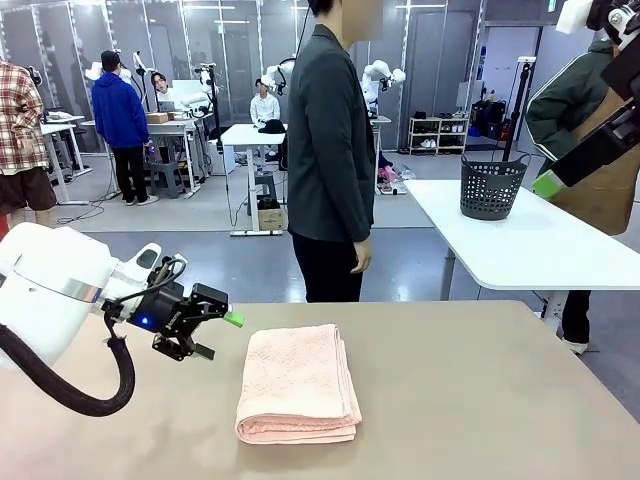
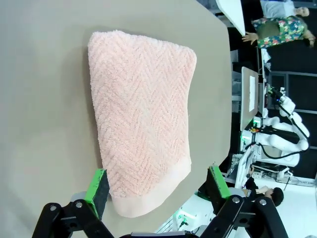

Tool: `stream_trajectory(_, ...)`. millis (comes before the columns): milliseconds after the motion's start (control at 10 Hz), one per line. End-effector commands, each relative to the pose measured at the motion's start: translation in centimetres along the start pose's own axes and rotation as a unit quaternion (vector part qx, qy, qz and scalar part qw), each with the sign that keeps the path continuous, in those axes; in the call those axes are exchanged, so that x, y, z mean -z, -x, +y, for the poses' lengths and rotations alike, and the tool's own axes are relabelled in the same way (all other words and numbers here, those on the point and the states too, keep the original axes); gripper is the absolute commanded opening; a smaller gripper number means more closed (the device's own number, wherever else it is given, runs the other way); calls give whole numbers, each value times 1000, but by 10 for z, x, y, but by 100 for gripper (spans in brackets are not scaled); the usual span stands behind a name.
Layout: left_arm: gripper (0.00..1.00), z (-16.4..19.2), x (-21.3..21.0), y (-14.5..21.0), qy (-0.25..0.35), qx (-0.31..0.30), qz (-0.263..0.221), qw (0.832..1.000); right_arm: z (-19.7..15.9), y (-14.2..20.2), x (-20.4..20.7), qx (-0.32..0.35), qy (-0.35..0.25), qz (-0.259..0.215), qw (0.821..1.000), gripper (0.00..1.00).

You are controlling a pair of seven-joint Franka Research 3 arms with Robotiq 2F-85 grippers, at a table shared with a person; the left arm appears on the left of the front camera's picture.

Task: Fold the towel.
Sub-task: Pick up the 100 cm Hotel Towel and place it on the left side of the table.

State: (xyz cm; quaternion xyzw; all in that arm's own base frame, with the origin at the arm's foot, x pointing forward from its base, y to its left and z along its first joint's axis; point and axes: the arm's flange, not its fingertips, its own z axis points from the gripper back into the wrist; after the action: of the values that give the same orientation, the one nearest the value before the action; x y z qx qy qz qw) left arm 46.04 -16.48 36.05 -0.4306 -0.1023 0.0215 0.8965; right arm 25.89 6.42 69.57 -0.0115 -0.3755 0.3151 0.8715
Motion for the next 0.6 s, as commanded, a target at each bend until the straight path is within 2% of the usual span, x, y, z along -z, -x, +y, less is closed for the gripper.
stream_trajectory(0,100,19,25,3,20,5,5,1000,-4,-1,-1,-5,-2,3,1000,100)
stream_trajectory(500,100,41,69,-4,46,-30,30,998,-4,-1,-1,-5,-2,3,1000,100)
